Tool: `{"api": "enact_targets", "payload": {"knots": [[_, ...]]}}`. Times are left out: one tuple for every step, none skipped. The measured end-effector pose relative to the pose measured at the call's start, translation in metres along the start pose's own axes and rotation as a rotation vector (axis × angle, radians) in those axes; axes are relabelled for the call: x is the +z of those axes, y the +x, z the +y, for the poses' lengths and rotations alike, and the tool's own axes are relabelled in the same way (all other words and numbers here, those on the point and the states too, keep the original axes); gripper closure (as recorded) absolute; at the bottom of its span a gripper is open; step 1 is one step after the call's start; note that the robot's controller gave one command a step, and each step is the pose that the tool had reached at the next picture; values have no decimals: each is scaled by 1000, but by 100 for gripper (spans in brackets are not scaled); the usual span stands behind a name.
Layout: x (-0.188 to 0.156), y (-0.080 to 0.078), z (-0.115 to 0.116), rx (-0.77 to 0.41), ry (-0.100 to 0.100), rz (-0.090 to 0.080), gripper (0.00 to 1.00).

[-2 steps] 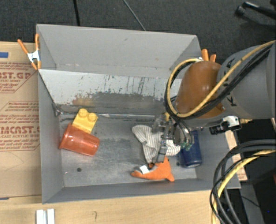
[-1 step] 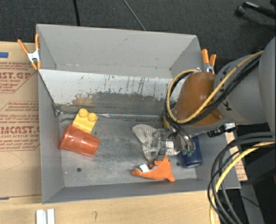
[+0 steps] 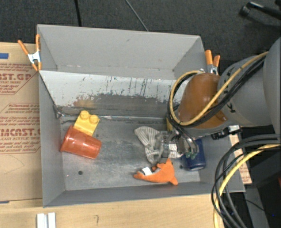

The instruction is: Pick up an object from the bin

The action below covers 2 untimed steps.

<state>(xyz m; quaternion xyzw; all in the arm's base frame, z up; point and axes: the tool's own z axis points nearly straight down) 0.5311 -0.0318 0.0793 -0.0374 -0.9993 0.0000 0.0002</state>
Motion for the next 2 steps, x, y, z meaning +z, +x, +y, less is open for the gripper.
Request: {"api": "enact_targets", "payload": {"knots": [[-6, 2, 1, -44, 0, 1, 100], [-209, -27, 3, -109, 1, -4, 100]]}}
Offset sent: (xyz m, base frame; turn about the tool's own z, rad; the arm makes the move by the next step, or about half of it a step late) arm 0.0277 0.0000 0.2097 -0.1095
